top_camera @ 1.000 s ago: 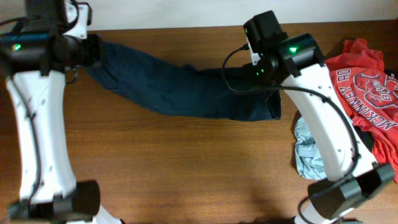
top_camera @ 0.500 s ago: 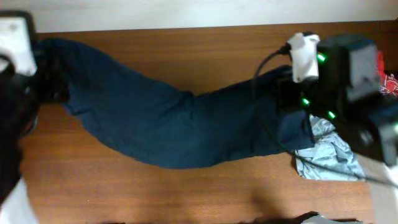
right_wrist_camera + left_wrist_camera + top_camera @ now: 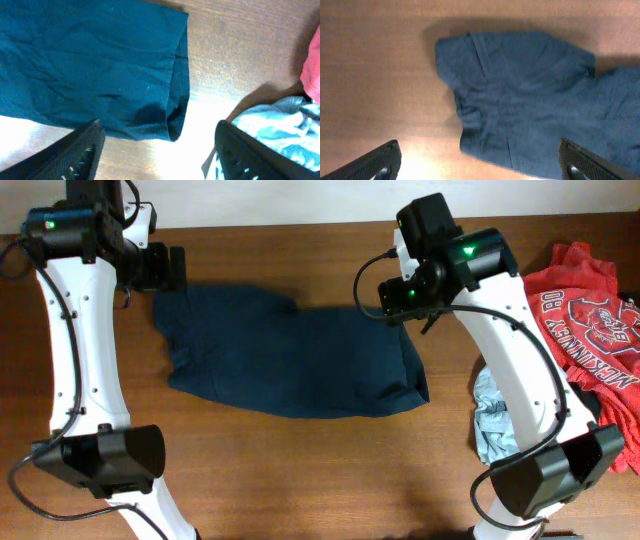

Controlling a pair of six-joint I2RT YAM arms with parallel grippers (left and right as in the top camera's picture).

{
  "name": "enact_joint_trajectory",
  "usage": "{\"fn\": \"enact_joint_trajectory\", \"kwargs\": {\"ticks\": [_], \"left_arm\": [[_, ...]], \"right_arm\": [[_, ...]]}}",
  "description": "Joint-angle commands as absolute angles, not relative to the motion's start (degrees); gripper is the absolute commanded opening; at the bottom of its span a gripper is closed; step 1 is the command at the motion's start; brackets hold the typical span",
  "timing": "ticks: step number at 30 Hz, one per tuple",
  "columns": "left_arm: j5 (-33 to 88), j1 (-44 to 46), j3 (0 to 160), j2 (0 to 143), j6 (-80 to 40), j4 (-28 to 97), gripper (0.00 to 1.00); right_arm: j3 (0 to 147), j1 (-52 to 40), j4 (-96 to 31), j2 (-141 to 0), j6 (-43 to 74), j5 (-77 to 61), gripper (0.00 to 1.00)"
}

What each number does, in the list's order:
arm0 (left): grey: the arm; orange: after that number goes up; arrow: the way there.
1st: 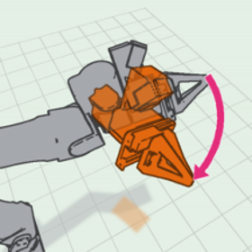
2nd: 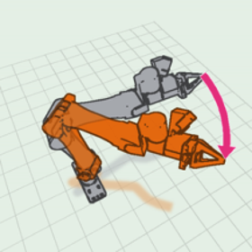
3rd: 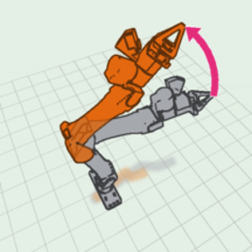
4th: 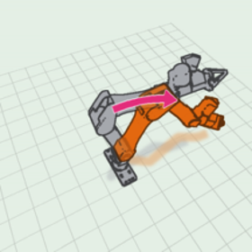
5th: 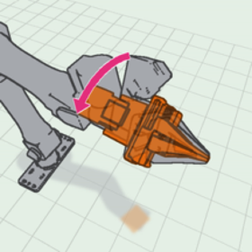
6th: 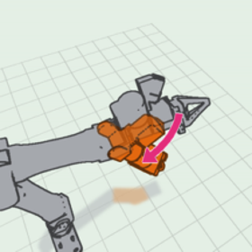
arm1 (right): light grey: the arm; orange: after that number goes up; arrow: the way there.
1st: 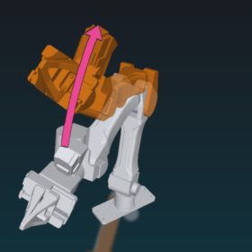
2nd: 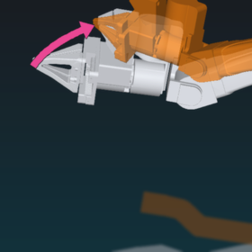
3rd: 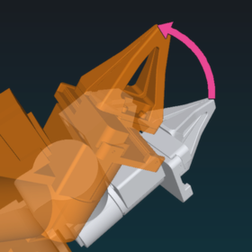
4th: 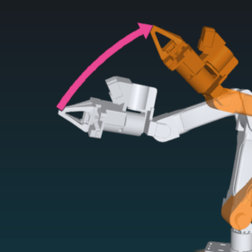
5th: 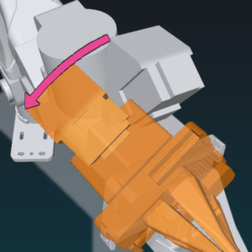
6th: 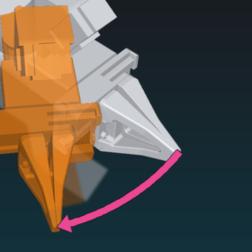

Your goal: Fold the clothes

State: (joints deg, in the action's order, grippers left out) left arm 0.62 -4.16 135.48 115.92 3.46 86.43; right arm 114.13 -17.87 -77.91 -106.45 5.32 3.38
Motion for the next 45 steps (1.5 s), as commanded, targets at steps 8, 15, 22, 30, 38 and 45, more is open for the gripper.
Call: {"fn": "enact_joint_trajectory", "kwargs": {"ticks": [8,15,22,30,38,45], "left_arm": [[2.6,-4.6,135.6,113.2,3.5,96.7,0.99],[3.1,-4.5,131.5,103.5,3.3,96.7,0.99],[-1.3,-4.7,117.2,82.3,1.3,93.5,0.99],[0.8,-5.7,84.2,81.2,0.4,74.3,0.99],[7.2,-8.5,73.8,96.6,-0.6,61.8,0.99],[8.0,-8.6,73.8,104.2,-0.6,56.2,0.99]], "right_arm": [[114.4,-18.0,-91.6,-105.2,1.8,-2.1,0.77],[114.3,-18.4,-97.0,-104.8,1.7,-2.8,0.79],[114.3,-24.8,-93.4,-97.9,4.2,-0.9,0.82],[114.1,-31.5,-93.5,-92.3,17.6,9.1,0.91],[94.6,-29.4,-82.8,-92.3,19.0,7.0,0.99],[77.1,-21.2,-68.8,-92.3,18.6,-2.0,0.98]]}}
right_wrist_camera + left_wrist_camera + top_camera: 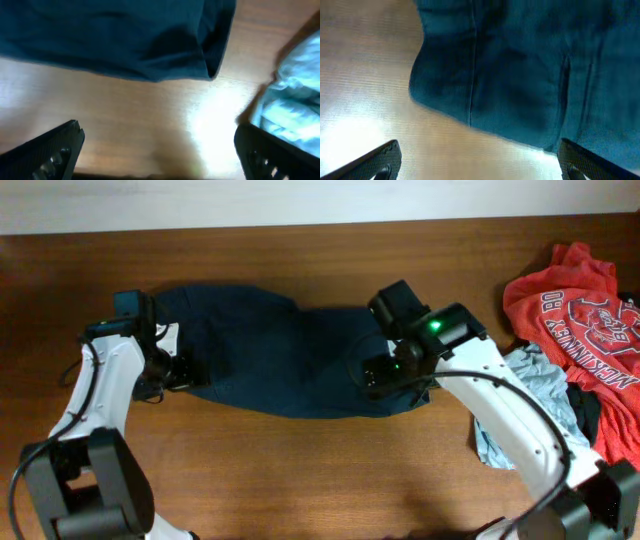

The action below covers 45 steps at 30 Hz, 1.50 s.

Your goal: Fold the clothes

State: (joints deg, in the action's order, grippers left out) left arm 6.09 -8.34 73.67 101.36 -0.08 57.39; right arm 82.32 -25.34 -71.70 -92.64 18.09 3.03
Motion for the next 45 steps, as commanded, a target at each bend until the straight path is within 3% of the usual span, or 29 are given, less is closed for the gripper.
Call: {"fn": "enact_joint_trajectory", "kwargs": {"ticks": [1,5,7,8,9,10,11,12,22,30,34,36,45], "left_arm": [[8.0,-8.6,73.8,104.7,-0.6,56.0,0.99],[11.6,-8.6,73.8,108.1,-0.7,53.7,0.98],[11.8,-8.6,73.8,108.8,-0.7,52.5,0.89],[11.9,-8.6,73.8,109.0,-0.7,51.5,0.7],[12.1,-8.6,73.8,109.0,-0.6,50.9,0.62],[12.8,-8.6,73.8,109.0,-0.6,50.5,0.36],[13.2,-8.6,74.0,109.0,-0.6,50.7,0.27],[14.3,-8.7,74.8,109.0,-0.6,51.5,0.02],[15.8,-8.6,102.2,104.2,-0.6,74.2,0.01],[17.9,-8.6,114.4,98.6,-0.7,77.8,0.01],[17.8,-8.6,114.5,97.7,-0.6,78.1,0.0],[17.8,-8.6,114.5,97.7,-0.6,78.0,0.0],[17.8,-8.6,114.5,97.7,-0.6,77.0,0.01]], "right_arm": [[75.4,-19.5,-67.1,-92.3,18.3,-3.5,0.99],[73.6,-15.8,-65.5,-92.3,14.4,-4.9,0.99],[73.6,-15.1,-65.3,-92.3,13.9,-5.0,0.99],[73.5,-14.6,-65.2,-92.3,13.9,-5.0,0.99],[73.5,-14.5,-65.2,-92.3,13.8,-4.9,0.99],[73.5,-14.5,-65.1,-92.3,13.7,-4.9,0.99],[73.5,-14.5,-65.1,-92.3,13.7,-5.0,0.99],[73.5,-14.5,-65.2,-92.3,13.7,-5.0,0.99],[67.1,-14.5,-61.0,-92.6,13.8,-5.0,0.99],[66.7,-14.5,-56.6,-94.6,13.7,-8.6,0.98],[66.7,-15.0,-56.0,-97.6,0.4,-18.6,0.99],[66.7,-16.4,-56.6,-98.3,-6.3,-19.9,0.98],[66.6,-33.1,-57.4,-98.9,-10.2,-12.4,0.99]]}}
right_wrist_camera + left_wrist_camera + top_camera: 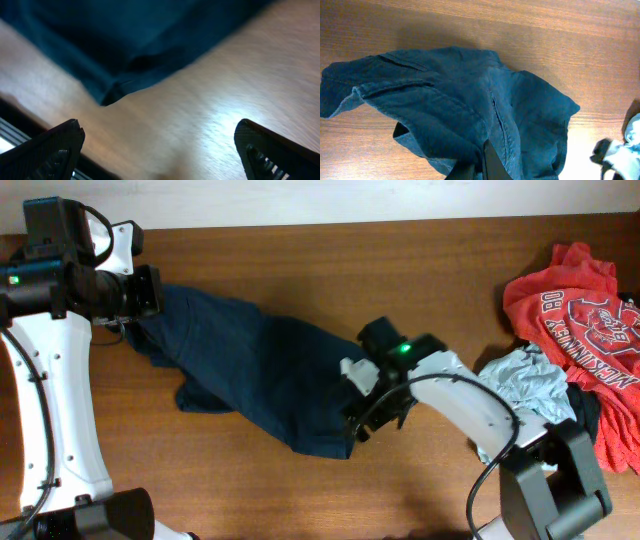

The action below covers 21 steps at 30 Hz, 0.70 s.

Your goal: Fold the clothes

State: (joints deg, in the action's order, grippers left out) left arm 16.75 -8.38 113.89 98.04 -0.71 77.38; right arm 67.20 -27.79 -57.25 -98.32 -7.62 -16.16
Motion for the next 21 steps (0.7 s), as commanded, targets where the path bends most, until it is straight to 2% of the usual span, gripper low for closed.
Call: {"fn": "enact_joint_trajectory", "kwargs": {"ticks": [1,8,14,18,21], "left_arm": [[17.8,-8.6,114.5,97.7,-0.6,77.0,0.01],[17.8,-8.6,114.5,97.7,-0.6,77.0,0.01],[17.8,-8.6,114.5,97.7,-0.6,77.4,0.0],[17.8,-8.6,114.5,97.7,-0.6,77.4,0.01],[17.8,-8.6,114.5,97.7,-0.6,77.5,0.0]], "right_arm": [[66.6,-34.4,-57.4,-98.9,-10.3,-11.6,0.99],[66.6,-41.0,-56.1,-103.2,-10.1,-6.5,1.0],[66.6,-43.3,-54.8,-107.4,-10.1,-5.9,0.96],[66.6,-45.1,-54.5,-107.4,-10.1,-5.3,0.87],[66.6,-45.2,-54.5,-107.4,-10.1,-5.3,0.73]]}}
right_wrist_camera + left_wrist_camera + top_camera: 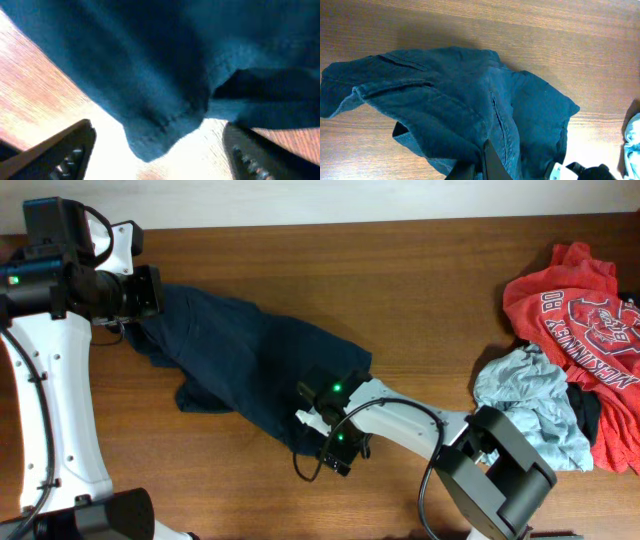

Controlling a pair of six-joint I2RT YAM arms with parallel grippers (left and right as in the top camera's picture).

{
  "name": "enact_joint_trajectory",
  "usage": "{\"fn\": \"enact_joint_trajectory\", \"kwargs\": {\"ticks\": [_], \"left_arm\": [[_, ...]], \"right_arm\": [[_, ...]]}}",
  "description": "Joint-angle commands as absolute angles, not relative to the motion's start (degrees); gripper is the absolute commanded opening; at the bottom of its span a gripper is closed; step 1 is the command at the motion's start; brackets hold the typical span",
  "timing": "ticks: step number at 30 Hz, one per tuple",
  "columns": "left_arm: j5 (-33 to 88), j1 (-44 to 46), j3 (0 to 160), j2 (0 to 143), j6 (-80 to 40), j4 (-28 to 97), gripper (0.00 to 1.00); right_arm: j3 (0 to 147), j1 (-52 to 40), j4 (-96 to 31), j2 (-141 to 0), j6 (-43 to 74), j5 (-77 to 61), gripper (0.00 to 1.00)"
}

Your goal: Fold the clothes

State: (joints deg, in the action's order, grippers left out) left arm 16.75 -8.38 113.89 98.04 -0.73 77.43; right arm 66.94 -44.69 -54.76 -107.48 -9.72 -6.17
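Observation:
A dark blue garment [250, 360] lies drawn out slantwise, from the back left down to the table's middle. My left gripper [150, 290] is shut on its left end and holds that end raised; in the left wrist view the cloth [470, 90] spreads out beyond the closed left gripper [482, 161]. My right gripper [335, 444] sits low at the garment's near corner. It is open in the right wrist view, and the hem corner [160, 130] lies between the spread fingers [70, 150] of the right gripper [160, 152].
At the right edge lies a red printed shirt [580, 290]. A crumpled light blue garment [530, 405] is beside it, close to the right arm's base. Bare wooden table [420, 280] spreads behind and in front of the blue garment.
My right gripper has moved left and toward the front, from the garment's right edge to its near corner, still open. The left gripper and the raised end have stayed put.
Both grippers hung open over the garment, which lay flat at the back. Then both were low at its near edge, open. Later the left was shut on the left end, raised at the back left, the cloth pulled slantwise; the right, open, now straddles the near corner.

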Motion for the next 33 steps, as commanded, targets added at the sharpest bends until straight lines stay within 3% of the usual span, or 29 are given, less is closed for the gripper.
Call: {"fn": "enact_joint_trajectory", "kwargs": {"ticks": [1,3,5,6,7,15,20,27,33], "left_arm": [[17.8,-8.6,114.5,97.7,-0.6,77.5,0.01],[17.8,-8.6,114.5,97.7,-0.6,77.5,0.01],[17.8,-8.6,114.5,97.7,-0.6,77.5,0.01],[17.8,-8.6,114.5,97.7,-0.6,77.5,0.01],[17.8,-8.6,114.5,97.7,-0.6,77.4,0.01],[17.8,-8.7,115.0,97.6,0.4,78.7,0.01],[17.6,-8.7,118.2,97.6,1.8,80.3,0.01],[15.7,-8.7,118.6,97.6,1.8,80.5,0.05],[14.3,-8.7,118.6,97.6,1.8,80.7,0.05]], "right_arm": [[66.6,-45.2,-54.3,-107.4,-10.1,-5.3,0.68],[66.7,-45.2,-54.0,-107.4,-10.1,-5.3,0.59],[66.7,-45.2,-53.8,-107.4,-10.1,-5.3,0.21],[66.7,-45.1,-53.8,-107.1,-10.1,-5.3,0.08],[66.7,-45.0,-53.9,-106.8,-10.0,-5.3,0.04],[74.5,-43.9,-58.2,-92.2,-4.2,5.3,0.04],[83.8,-34.9,-63.9,-80.4,4.0,12.2,0.04],[88.4,-17.6,-74.4,-74.9,9.0,19.3,0.04],[88.4,-14.7,-76.6,-74.0,8.8,19.1,0.04]]}}
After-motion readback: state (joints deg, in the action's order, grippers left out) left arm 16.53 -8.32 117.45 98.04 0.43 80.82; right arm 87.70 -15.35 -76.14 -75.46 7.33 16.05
